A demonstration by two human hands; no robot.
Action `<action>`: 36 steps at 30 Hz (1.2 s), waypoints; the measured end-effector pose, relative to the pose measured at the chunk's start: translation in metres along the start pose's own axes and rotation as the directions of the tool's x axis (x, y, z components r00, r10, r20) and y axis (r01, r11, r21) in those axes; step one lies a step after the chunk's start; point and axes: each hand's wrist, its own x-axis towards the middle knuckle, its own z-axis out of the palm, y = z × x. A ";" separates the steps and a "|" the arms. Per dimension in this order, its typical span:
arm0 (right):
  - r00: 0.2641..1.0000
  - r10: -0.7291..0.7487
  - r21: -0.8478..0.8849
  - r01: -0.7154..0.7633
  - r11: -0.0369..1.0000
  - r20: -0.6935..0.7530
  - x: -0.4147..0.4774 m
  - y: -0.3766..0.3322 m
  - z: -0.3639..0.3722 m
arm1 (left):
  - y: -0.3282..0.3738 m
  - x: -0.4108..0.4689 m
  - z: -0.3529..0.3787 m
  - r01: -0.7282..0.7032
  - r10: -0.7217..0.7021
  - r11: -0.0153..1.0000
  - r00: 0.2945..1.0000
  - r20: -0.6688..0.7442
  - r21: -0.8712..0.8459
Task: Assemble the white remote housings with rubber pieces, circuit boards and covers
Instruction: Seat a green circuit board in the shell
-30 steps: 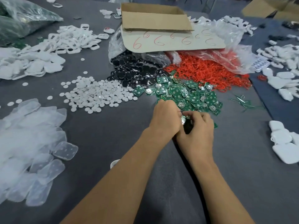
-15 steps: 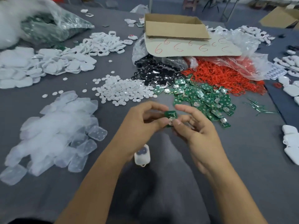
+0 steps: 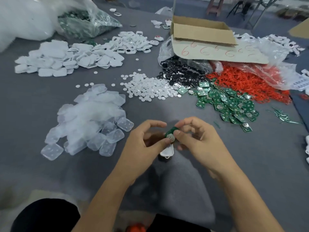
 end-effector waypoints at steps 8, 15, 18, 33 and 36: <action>0.999 0.015 -0.135 -0.010 0.991 0.036 0.003 0.007 -0.004 | -0.010 -0.010 -0.003 0.022 -0.022 1.000 0.999 0.032 0.021; 0.996 0.017 -0.466 0.026 0.884 0.088 0.020 0.017 0.000 | -0.033 -0.019 -0.002 -0.057 0.127 0.785 0.989 -0.070 0.617; 0.994 -0.011 -0.525 0.066 0.848 0.108 0.022 0.018 0.003 | -0.038 -0.018 0.000 -0.077 0.163 0.731 0.984 -0.064 0.678; 0.921 -0.294 -0.661 0.388 0.643 0.255 0.005 0.030 -0.002 | -0.048 -0.017 -0.002 -0.103 0.207 0.724 0.976 -0.072 0.682; 0.912 -0.289 -0.686 0.408 0.602 0.289 0.003 0.033 -0.006 | -0.048 -0.017 -0.002 -0.100 0.199 0.730 0.977 -0.071 0.676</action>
